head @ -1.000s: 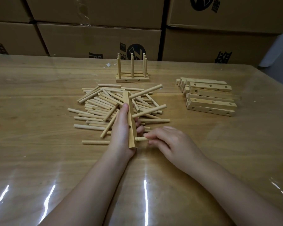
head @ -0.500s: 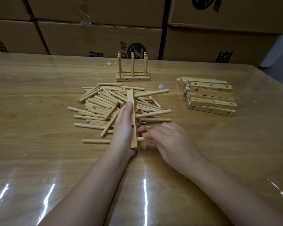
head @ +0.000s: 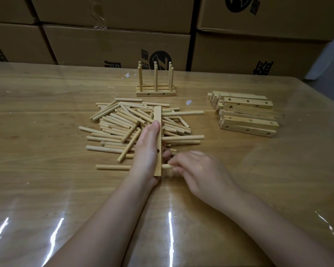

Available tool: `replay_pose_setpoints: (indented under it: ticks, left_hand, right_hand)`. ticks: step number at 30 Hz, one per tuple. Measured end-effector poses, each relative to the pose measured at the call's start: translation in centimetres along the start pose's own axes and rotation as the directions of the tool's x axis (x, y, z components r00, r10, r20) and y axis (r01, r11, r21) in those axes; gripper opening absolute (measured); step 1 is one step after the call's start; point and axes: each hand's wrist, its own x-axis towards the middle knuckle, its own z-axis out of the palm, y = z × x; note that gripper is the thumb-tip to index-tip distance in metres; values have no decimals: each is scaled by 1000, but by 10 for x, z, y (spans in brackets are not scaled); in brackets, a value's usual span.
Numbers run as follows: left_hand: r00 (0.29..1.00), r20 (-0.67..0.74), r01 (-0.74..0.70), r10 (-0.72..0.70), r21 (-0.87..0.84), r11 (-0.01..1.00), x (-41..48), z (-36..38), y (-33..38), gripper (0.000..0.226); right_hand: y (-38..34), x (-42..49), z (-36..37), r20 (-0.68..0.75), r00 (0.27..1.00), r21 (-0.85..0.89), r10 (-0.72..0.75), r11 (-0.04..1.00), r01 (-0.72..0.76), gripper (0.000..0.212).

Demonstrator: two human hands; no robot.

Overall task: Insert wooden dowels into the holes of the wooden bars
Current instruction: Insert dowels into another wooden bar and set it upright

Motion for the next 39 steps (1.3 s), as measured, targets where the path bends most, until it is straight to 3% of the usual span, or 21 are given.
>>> replay_pose_setpoints:
  ticks: [11, 16, 20, 35, 39]
  left_hand:
    - [1000, 13, 3, -4, 125, 992, 0, 0, 0, 20]
    - [999, -47, 19, -19, 6, 1000, 2, -3, 0, 22]
    - [998, -66, 16, -19, -49, 999, 5, -3, -2, 26]
    - [999, -47, 17, -19, -51, 999, 2, -1, 0, 23]
    - [999, -43, 6, -7, -22, 1000, 1, 0, 1, 22]
  right_hand:
    - [0, -7, 2, -26, 999, -48, 40, 998, -41, 24]
    - [8, -9, -5, -135, 991, -167, 15, 985, -38, 37]
    - [16, -9, -7, -182, 980, -179, -81, 983, 48, 28]
    - [6, -3, 3, -184, 983, 33, -4, 999, 11, 26]
    - [7, -2, 1, -166, 986, 41, 26, 999, -19, 17]
